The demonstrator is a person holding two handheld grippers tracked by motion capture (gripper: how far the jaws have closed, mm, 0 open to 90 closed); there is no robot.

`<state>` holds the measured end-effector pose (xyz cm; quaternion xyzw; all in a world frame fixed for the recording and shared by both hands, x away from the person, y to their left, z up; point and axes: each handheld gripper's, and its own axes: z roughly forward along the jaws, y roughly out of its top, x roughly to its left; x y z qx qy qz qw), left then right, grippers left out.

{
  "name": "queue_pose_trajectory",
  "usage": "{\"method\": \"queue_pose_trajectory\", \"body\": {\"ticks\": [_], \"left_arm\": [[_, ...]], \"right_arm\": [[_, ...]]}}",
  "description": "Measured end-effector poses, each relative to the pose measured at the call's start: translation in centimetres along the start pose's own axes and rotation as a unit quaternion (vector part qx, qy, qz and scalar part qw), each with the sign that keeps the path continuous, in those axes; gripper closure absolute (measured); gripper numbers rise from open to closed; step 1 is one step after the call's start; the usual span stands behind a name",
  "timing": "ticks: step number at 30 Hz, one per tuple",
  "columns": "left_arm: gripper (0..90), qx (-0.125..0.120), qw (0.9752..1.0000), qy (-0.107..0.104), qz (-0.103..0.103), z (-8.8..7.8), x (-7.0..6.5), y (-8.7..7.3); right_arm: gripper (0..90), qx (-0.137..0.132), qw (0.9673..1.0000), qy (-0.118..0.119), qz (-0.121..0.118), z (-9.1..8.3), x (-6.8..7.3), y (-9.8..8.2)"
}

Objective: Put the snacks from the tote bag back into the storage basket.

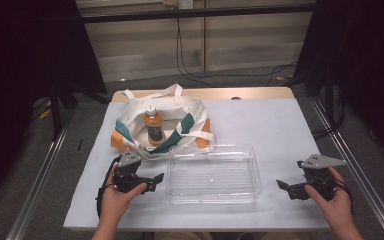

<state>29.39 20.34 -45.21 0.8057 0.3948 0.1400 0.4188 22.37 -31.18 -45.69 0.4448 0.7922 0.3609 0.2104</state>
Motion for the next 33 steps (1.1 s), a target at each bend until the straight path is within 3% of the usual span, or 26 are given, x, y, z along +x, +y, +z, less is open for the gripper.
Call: {"method": "queue_pose_trajectory", "body": {"ticks": [5, 10, 18, 25, 26, 33], "left_arm": [[0.0, 0.002, 0.9999, -0.004, -0.012, 0.1, 0.1, 0.1], [0.0, 0.008, 0.9999, -0.001, -0.007, -0.1, 0.2, 0.4], [2.1, 0.009, 0.9994, -0.003, -0.032, -0.6, 0.6, 1.4], [3.0, 0.019, 0.999, 0.013, -0.039, -1.0, 1.6, 2.6], [3.1, 0.015, 0.9985, 0.018, -0.05, -1.0, 1.6, 2.8], [4.4, 0.027, 0.9967, 0.039, -0.066, -0.9, 2.0, 4.9]], "right_arm": [[1.0, 0.0, 1.0, 0.006, -0.001, 0.2, 0.2, 0.2], [1.0, 0.0, 1.0, 0.007, 0.002, 0.3, 0.1, 0.3], [1.0, -0.003, 0.9999, 0.01, 0.004, 0.2, 0.0, 0.2], [1.0, -0.002, 0.9999, 0.011, 0.011, 0.0, -0.1, 0.0], [1.0, -0.003, 0.9999, 0.01, 0.011, 0.0, -0.1, 0.0], [1.0, -0.007, 0.9998, 0.012, 0.011, -0.1, -0.1, 0.1]]}}
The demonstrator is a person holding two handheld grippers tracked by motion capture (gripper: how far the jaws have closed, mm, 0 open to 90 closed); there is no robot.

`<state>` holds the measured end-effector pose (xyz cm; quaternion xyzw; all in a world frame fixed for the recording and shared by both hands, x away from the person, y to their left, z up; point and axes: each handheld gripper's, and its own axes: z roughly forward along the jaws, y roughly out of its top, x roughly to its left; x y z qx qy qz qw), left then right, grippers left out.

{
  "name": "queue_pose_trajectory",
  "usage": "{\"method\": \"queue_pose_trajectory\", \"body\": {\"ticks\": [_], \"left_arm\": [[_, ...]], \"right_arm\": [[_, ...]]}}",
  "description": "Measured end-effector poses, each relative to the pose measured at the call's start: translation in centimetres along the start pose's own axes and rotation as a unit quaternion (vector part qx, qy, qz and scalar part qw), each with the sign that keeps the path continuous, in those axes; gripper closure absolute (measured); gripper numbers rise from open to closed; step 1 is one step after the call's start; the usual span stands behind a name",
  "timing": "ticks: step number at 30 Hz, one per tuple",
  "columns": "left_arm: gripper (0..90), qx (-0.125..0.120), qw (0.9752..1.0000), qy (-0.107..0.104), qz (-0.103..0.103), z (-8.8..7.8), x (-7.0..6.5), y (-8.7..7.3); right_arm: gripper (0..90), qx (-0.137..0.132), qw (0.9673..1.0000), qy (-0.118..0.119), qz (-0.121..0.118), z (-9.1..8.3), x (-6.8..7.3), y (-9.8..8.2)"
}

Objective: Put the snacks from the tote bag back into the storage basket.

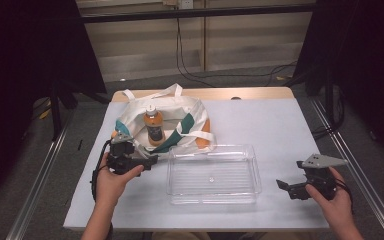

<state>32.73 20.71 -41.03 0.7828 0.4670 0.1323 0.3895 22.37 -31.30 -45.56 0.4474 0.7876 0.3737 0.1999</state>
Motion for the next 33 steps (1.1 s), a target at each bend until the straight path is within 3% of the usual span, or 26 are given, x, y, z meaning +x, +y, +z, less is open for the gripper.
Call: {"method": "queue_pose_trajectory", "body": {"ticks": [6, 7, 8, 16, 23, 33], "left_arm": [[4.9, 0.003, 0.9999, 0.015, -0.008, 0.5, 0.3, 0.9], [5.3, -0.001, 0.9997, 0.014, -0.018, 0.6, 0.3, 1.0], [5.7, 0.007, 0.9998, 0.014, -0.011, 0.5, 0.4, 1.1], [5.9, 0.01, 0.9995, 0.026, -0.018, 0.6, 0.8, 2.5], [6.5, 0.007, 0.9988, 0.037, -0.033, 0.9, 1.1, 3.3], [7.6, 0.018, 0.998, 0.053, -0.03, 1.4, 1.4, 3.8]], "right_arm": [[0.9, 0.001, 1.0, 0.003, 0.003, -0.1, -0.1, 0.0], [0.9, 0.001, 1.0, 0.002, 0.003, -0.1, -0.1, 0.0], [0.9, -0.002, 1.0, 0.003, 0.003, -0.1, -0.1, 0.0], [0.9, -0.003, 1.0, 0.005, 0.002, -0.1, 0.0, 0.1], [0.9, -0.003, 1.0, 0.002, 0.003, -0.1, 0.0, 0.1], [0.9, -0.004, 1.0, 0.004, 0.004, -0.1, 0.0, 0.1]]}}
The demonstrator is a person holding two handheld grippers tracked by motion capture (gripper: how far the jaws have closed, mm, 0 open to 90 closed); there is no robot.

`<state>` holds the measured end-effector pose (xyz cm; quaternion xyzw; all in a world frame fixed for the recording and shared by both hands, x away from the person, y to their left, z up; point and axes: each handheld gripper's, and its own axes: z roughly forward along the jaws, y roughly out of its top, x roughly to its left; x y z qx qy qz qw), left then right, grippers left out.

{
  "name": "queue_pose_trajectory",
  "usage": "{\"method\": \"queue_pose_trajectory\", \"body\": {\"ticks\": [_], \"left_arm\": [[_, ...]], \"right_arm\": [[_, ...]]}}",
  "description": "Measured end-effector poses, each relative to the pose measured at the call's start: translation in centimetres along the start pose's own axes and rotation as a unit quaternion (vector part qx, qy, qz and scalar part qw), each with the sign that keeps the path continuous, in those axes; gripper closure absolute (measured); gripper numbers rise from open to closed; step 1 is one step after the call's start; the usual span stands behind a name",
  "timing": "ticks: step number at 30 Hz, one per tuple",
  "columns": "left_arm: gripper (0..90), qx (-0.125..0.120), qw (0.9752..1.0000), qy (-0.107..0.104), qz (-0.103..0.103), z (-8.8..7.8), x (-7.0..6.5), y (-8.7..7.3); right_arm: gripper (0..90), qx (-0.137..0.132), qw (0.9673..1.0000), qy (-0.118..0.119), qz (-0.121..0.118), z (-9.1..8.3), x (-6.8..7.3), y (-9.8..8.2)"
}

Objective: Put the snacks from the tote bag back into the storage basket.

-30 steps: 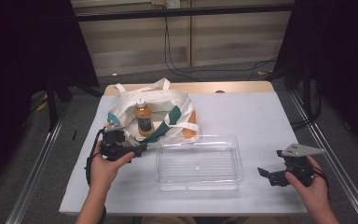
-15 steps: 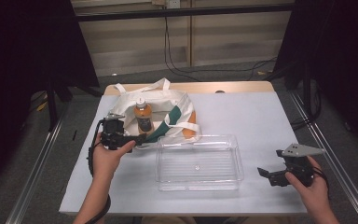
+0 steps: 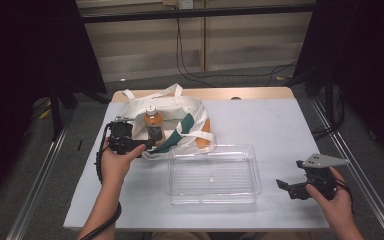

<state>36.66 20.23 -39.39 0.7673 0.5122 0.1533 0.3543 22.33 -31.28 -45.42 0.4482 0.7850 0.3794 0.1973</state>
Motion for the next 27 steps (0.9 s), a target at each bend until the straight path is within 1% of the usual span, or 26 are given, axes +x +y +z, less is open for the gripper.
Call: {"method": "queue_pose_trajectory", "body": {"ticks": [1, 3, 4, 5, 6, 7, 8, 9, 12, 13, 14, 15, 18, 20, 22, 23, 24, 27], "left_arm": [[7.6, 0.002, 1.0, 0.003, 0.001, 0.0, 0.0, 0.0], [7.6, 0.0, 1.0, 0.005, -0.007, 0.1, -0.2, 0.1], [7.7, 0.003, 1.0, 0.008, -0.001, 0.1, -0.2, 0.2], [7.8, 0.002, 1.0, 0.006, -0.003, 0.2, -0.2, 0.3], [7.9, -0.001, 0.9999, 0.007, -0.01, 0.2, -0.3, 0.3], [7.9, 0.002, 1.0, 0.006, -0.006, 0.2, -0.1, 0.4], [8.0, 0.004, 0.9999, 0.008, -0.004, 0.3, -0.1, 0.5], [8.0, 0.002, 0.9999, 0.01, -0.008, 0.3, -0.1, 0.5], [8.3, 0.003, 0.9998, 0.006, -0.016, 0.6, 0.0, 0.5], [8.3, 0.007, 0.9999, 0.008, -0.012, 0.7, 0.1, 0.5], [8.4, 0.007, 0.9998, 0.01, -0.013, 0.8, 0.1, 0.5], [8.6, 0.004, 0.9997, 0.01, -0.023, 0.9, 0.1, 0.6], [9.0, 0.005, 0.9997, 0.014, -0.018, 0.9, 0.2, 0.7], [9.4, 0.0, 0.9997, 0.014, -0.021, 0.9, 0.0, 1.0], [9.4, 0.006, 0.9998, 0.013, -0.012, 0.9, -0.1, 1.2], [9.4, 0.0, 0.9998, 0.013, -0.018, 1.0, -0.2, 1.3], [9.5, 0.004, 0.9998, 0.014, -0.012, 1.0, -0.2, 1.4], [9.6, 0.002, 0.9998, 0.016, -0.012, 1.3, -0.4, 1.6]], "right_arm": [[0.9, 0.0, 1.0, 0.0, -0.001, 0.0, 0.0, 0.0], [0.9, 0.0, 1.0, 0.001, -0.001, 0.0, 0.0, 0.0], [0.9, 0.0, 1.0, 0.003, -0.001, 0.0, 0.0, 0.0], [0.9, 0.003, 1.0, 0.002, -0.001, 0.1, 0.0, 0.0], [0.9, 0.003, 1.0, 0.003, -0.001, 0.1, 0.1, 0.0], [0.9, 0.002, 1.0, 0.002, -0.003, 0.1, 0.1, 0.0], [0.9, 0.001, 1.0, 0.003, -0.004, 0.1, 0.1, 0.0], [0.9, 0.001, 1.0, 0.003, -0.004, 0.1, 0.1, 0.0], [0.9, 0.003, 1.0, 0.004, -0.004, 0.1, 0.1, 0.0], [0.9, 0.004, 1.0, 0.006, -0.004, 0.1, 0.1, 0.0], [0.9, 0.004, 1.0, 0.006, -0.004, 0.1, 0.1, 0.0], [0.9, 0.004, 1.0, 0.005, -0.004, 0.1, 0.1, 0.0], [0.9, 0.004, 1.0, 0.006, -0.004, 0.1, 0.1, 0.0], [0.9, 0.001, 1.0, 0.003, -0.004, 0.1, 0.1, 0.0], [0.9, 0.001, 1.0, 0.003, -0.004, 0.1, 0.1, 0.0], [0.9, 0.002, 1.0, 0.003, -0.005, 0.1, 0.1, 0.0], [0.9, 0.003, 1.0, 0.005, -0.005, 0.1, 0.1, 0.0], [0.9, 0.005, 0.9999, 0.006, -0.008, 0.1, 0.2, 0.0]]}}
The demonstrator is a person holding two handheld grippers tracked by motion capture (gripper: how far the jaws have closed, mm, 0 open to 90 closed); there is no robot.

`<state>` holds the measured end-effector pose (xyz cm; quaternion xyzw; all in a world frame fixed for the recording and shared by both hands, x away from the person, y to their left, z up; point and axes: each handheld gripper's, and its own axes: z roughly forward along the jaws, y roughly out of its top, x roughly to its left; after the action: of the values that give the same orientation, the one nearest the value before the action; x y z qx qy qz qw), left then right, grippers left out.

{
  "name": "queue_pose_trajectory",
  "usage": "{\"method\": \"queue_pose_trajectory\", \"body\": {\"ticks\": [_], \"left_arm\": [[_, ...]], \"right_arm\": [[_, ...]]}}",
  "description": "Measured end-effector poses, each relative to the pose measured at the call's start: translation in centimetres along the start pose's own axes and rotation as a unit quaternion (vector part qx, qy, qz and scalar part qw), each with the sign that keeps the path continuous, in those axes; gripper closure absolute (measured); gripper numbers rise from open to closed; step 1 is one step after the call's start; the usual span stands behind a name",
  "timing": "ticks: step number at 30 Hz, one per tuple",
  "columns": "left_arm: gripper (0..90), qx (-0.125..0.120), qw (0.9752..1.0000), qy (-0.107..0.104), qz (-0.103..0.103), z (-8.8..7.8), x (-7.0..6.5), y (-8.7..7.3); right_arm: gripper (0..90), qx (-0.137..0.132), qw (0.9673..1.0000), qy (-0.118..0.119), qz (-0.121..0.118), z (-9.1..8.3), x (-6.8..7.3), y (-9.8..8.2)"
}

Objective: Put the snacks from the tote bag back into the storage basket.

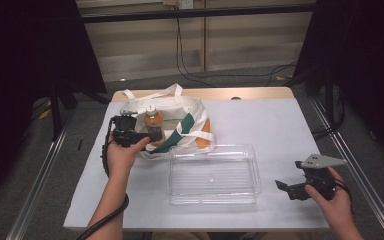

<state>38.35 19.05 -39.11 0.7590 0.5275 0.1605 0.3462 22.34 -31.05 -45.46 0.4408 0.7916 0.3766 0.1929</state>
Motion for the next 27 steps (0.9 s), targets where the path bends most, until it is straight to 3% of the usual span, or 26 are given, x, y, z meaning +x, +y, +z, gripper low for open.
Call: {"method": "queue_pose_trajectory", "body": {"ticks": [10, 16, 17, 20, 27], "left_arm": [[10.9, 0.002, 1.0, 0.005, 0.005, 0.5, -0.5, 0.7], [11.2, -0.006, 0.9999, 0.008, -0.004, 0.9, -1.0, 1.1], [11.3, -0.001, 1.0, 0.008, 0.004, 0.9, -1.0, 1.2], [12.3, -0.008, 0.9999, 0.01, -0.005, 1.2, -1.3, 1.3], [14.9, 0.004, 0.9996, 0.027, 0.007, 1.6, -1.2, 1.5]], "right_arm": [[0.9, -0.002, 1.0, -0.001, 0.001, 0.0, -0.1, 0.0], [0.9, -0.001, 1.0, 0.001, 0.0, 0.0, 0.0, 0.0], [0.9, -0.001, 1.0, 0.002, 0.001, 0.0, 0.1, 0.0], [0.9, -0.001, 1.0, 0.001, 0.0, 0.0, 0.0, 0.0], [0.9, 0.0, 1.0, 0.001, 0.002, 0.0, 0.0, 0.0]]}}
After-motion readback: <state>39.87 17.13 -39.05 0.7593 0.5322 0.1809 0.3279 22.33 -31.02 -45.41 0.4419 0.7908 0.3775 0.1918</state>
